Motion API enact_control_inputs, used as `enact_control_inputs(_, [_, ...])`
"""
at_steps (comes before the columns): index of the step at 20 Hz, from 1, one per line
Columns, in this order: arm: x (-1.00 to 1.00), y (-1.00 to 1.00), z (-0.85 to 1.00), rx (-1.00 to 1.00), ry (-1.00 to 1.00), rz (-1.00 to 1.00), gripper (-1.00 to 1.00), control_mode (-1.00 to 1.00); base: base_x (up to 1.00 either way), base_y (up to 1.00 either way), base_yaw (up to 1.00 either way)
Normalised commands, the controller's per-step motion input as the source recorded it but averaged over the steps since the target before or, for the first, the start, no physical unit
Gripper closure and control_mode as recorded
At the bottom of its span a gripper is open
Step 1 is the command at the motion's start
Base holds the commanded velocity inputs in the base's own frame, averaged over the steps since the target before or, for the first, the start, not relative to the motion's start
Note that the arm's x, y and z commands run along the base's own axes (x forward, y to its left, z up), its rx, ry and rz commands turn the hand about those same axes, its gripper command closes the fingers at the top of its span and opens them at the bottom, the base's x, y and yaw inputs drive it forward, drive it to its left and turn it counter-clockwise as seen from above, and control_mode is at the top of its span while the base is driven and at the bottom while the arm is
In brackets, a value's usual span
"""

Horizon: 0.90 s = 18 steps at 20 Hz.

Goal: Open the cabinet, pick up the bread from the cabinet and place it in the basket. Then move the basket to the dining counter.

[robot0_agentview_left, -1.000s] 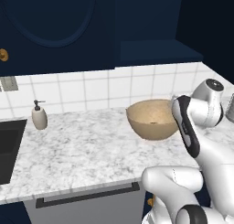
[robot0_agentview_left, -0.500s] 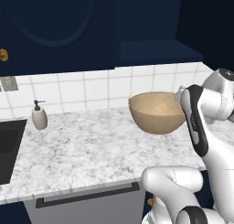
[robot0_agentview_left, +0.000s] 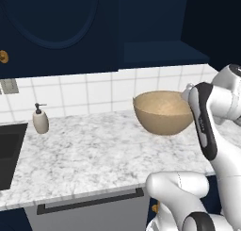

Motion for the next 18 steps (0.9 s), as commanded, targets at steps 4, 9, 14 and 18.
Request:
enact_control_inputs(4, [-0.28,0.0,0.05,0.0,-0.06,0.0,1.0,-1.0,0.0,0.0,0.0])
enact_control_inputs(9, [-0.11,0.0,0.04,0.0,-0.1,0.0,1.0,-1.0,0.0,0.0,0.0])
enact_control_inputs(14, [0.0,0.0,0.0,0.0,-0.02,0.0,1.0,1.0,-0.07,0.05,0.01])
enact_control_inputs(18, [0.0,0.0,0.0,0.0,0.0,0.0,1.0,1.0,-0.5,0.81,0.38])
